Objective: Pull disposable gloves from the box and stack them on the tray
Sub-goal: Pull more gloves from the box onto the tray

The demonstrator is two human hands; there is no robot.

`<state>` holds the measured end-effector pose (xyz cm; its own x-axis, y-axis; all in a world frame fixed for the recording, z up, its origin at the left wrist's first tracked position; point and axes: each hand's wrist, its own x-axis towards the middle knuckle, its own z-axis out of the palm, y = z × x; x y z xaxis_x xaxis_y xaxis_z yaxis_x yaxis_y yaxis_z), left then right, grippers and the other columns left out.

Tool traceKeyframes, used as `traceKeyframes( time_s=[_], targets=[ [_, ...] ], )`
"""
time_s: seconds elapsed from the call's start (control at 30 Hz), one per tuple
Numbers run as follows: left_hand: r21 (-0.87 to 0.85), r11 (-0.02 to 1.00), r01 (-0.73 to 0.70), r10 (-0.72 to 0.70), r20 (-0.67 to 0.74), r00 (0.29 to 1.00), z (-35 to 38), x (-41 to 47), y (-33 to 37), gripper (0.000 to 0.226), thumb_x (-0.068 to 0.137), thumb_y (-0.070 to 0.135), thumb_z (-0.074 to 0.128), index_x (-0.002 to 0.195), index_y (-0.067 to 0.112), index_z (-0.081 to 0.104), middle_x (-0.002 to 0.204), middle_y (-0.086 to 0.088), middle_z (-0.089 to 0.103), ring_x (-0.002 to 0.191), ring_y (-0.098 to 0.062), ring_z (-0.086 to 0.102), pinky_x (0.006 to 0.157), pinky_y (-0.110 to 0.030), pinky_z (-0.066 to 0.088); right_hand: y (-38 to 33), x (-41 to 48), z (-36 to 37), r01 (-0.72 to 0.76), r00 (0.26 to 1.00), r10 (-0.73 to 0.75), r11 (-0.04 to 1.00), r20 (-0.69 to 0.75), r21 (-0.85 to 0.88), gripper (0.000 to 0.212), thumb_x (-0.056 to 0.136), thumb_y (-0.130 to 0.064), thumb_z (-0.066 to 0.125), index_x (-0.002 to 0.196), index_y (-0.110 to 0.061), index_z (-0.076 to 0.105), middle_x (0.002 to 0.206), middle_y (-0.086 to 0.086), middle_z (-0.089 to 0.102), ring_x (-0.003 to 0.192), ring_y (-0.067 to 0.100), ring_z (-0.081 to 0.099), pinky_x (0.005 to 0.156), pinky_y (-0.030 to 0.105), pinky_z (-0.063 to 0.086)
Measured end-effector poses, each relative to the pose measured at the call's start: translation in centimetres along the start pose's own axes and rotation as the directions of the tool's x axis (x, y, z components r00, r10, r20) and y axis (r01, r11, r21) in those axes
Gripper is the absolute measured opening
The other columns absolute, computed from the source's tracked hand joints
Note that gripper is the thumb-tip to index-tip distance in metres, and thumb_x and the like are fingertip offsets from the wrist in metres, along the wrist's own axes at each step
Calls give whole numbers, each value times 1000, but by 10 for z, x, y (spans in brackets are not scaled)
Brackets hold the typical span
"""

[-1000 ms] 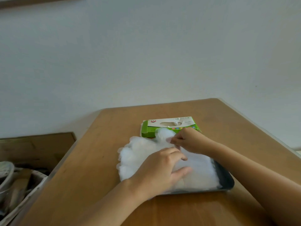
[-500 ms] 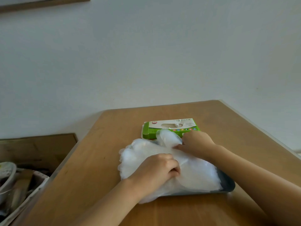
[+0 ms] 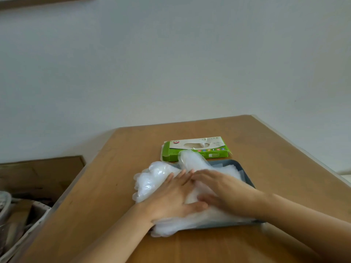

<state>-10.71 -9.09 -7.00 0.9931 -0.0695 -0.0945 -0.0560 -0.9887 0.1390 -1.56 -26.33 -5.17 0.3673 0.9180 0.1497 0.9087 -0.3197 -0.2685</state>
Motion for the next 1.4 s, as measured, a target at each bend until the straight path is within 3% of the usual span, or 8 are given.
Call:
traceKeyframes(
  time_s=[0.1,0.33,0.47,0.6,0.73,1.03,1.17,1.4],
  targets=[
    [15,999,52,-54,120,991,-8,-2,1,99,81,78,36,152,29,-13,157,12,-22,144,-7,-21,118,-40,-13,13,-19,-4,-14,961,38,996,274,-90,70,95,-60,27,150,-36,-9,155,-16,-18,141,-2,-15,104,9,-21],
    [135,977,166,-200,299,933,-26,-21,-33,114,80,65,61,146,33,-26,149,13,-36,142,-13,-28,118,-40,-12,27,-23,-31,-98,827,195,973,526,-207,96,78,-79,41,142,-49,-23,152,-19,-28,141,7,-20,112,32,-10],
    [105,980,170,-197,378,904,-47,-25,-38,118,74,63,68,150,33,-18,157,10,-23,145,-10,-18,119,-35,-8,27,-11,-52,-114,778,213,973,591,-200,100,70,-76,58,144,-56,-7,155,-27,-10,147,10,-2,118,41,7],
    [-166,962,215,-185,183,966,-73,-12,-42,82,73,56,72,143,34,37,141,19,42,128,-2,42,103,-16,33,37,29,-75,-203,914,181,979,364,23,50,78,-60,64,125,-46,54,124,-28,55,106,-9,53,93,14,41],
    [-406,880,248,-336,-162,928,-75,34,-70,56,76,64,65,124,34,59,117,12,65,107,-7,61,98,-33,47,82,92,-62,-151,986,154,987,-61,58,19,94,-26,58,107,-31,70,107,-14,64,97,4,60,76,15,41],
    [-393,879,268,-296,-10,955,-44,96,-81,56,102,37,38,153,25,19,162,2,4,148,-8,0,114,-20,2,105,141,-17,-94,987,102,993,123,-67,31,98,-33,50,126,-30,62,154,2,30,144,18,15,106,18,9],
    [-410,875,258,-304,-51,951,-40,98,-85,58,100,39,42,152,25,21,162,3,5,147,-7,1,111,-17,5,109,144,-10,-102,989,108,993,-100,66,10,86,-18,68,89,-17,77,128,-8,55,124,11,38,85,11,22],
    [-450,857,250,-300,-42,953,-41,95,-81,53,101,36,42,151,30,24,162,-4,3,148,-14,-1,115,-25,4,112,135,-12,-102,934,209,933,-290,344,7,83,-15,71,78,-16,75,90,-10,68,84,4,60,75,6,38]
  ],
)
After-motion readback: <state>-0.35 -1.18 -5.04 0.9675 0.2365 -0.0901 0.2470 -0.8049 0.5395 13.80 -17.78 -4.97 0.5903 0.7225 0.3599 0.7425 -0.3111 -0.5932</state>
